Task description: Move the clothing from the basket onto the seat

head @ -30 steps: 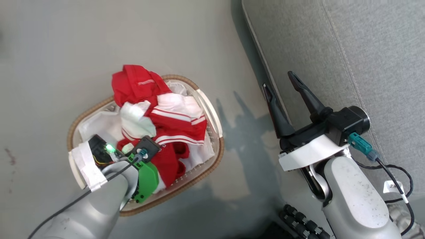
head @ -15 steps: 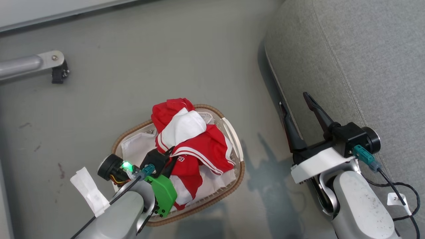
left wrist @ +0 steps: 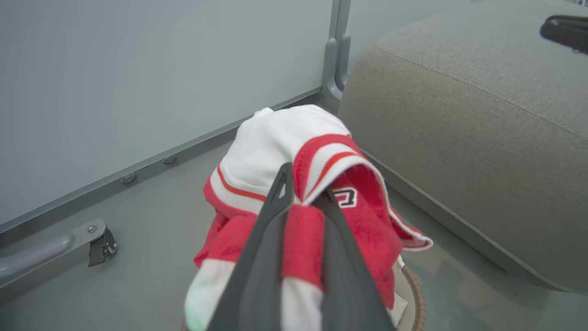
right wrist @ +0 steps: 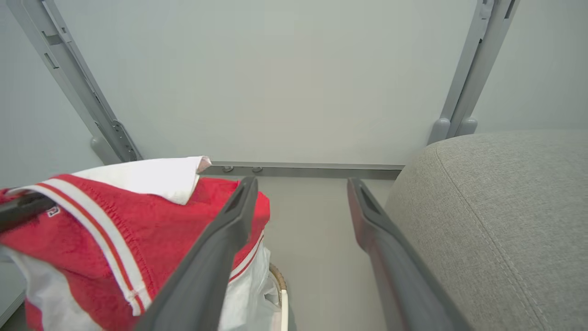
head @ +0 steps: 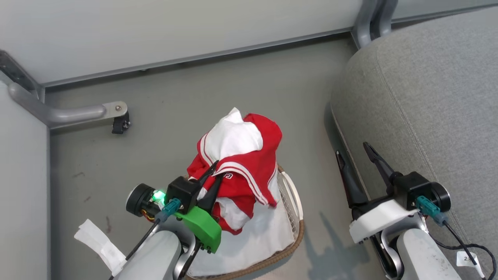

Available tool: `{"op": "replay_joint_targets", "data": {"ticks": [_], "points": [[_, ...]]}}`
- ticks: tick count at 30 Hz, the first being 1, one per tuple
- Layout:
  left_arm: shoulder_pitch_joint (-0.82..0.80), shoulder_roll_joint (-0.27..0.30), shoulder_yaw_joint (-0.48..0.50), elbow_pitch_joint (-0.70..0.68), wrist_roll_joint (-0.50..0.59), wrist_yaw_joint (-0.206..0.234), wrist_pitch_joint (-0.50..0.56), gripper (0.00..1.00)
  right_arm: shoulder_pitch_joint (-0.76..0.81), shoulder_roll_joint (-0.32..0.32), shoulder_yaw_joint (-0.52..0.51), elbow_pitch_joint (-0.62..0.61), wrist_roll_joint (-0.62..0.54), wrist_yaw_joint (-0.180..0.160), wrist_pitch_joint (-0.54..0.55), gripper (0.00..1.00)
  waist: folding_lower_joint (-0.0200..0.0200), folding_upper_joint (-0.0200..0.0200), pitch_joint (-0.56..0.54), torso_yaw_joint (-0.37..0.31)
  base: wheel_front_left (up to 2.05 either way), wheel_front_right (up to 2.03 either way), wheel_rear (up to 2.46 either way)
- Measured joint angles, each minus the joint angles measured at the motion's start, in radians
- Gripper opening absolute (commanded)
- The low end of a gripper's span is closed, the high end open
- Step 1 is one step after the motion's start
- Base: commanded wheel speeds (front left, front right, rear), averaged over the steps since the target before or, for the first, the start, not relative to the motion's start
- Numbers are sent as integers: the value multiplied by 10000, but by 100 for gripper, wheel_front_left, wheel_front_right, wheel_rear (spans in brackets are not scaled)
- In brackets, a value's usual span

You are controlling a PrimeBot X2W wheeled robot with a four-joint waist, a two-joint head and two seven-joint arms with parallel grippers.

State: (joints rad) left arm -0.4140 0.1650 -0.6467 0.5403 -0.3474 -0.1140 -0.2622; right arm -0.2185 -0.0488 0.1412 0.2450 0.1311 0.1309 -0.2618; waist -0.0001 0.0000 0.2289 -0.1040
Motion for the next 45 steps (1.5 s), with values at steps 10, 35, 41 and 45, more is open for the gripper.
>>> {"op": "replay_joint_targets", "data": {"ticks": [10, 35, 41, 45], "points": [[635, -562, 1317, -1620, 284, -104, 0, 0, 771, 0, 23, 297, -21, 0, 0, 100, 0, 0, -1238, 292, 0, 0, 0], [882, -1062, 1854, -3191, 238, -151, 0, 0, 551, 0, 3356, -483, 376, 0, 0, 100, 0, 0, -1868, 597, 0, 0, 0], [878, -1087, 1676, -3229, 238, -151, 0, 0, -263, 0, 4449, -909, 798, 0, 0, 100, 1, 0, -1747, 667, 0, 0, 0], [855, -1091, 1553, -3225, 222, -151, 0, 0, -842, 2, 4566, -918, 863, 0, 0, 100, 0, 1, -1642, 725, 0, 0, 0]]}}
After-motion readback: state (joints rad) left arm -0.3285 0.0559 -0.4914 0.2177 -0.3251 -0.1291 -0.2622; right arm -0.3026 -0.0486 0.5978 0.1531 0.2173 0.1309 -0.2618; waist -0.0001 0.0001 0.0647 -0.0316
